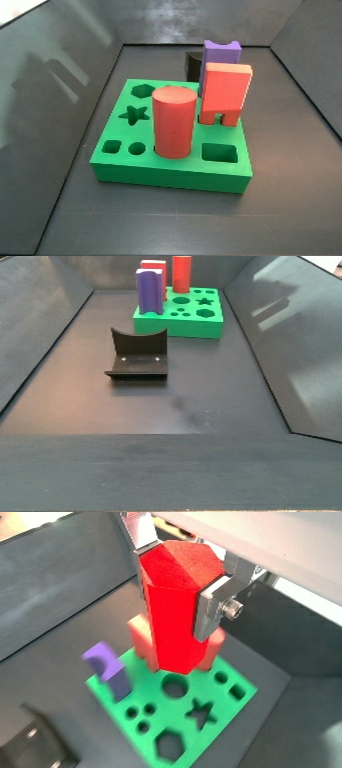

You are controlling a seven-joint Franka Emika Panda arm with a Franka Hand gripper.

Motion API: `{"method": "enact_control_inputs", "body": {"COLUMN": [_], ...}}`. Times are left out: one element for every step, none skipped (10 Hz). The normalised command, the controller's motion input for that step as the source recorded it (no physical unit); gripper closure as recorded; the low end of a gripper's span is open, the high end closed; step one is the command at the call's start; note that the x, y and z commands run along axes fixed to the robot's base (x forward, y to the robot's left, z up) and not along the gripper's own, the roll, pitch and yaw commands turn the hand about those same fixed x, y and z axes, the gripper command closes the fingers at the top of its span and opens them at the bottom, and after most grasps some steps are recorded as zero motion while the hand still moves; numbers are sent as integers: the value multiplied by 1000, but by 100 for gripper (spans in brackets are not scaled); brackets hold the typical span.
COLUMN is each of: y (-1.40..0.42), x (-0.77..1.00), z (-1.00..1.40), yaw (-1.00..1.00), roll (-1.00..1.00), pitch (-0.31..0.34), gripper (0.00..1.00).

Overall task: Pick up the hexagon object. Move up. Move to above the board. Insert the hexagon object.
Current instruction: Move to above the board, then insert the hexagon object.

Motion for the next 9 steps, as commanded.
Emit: {"method": "enact_control_inputs", "body": {"y": [-593,-348,-188,0,69,143,249,274,334], "x": [72,61,44,0,0,0,0,0,0], "z": [-4,2,13,-17,-186,-280,-334,-369,-360], "yaw": [8,11,3,0,0,0,0,0,0], "roll": [3,5,11,0,0,0,-14,-97,-144], "pitch": [33,38,37,0,-16,-6,-11,-29,-19], "gripper": [100,100,100,100,100,100,100,100,100]}}
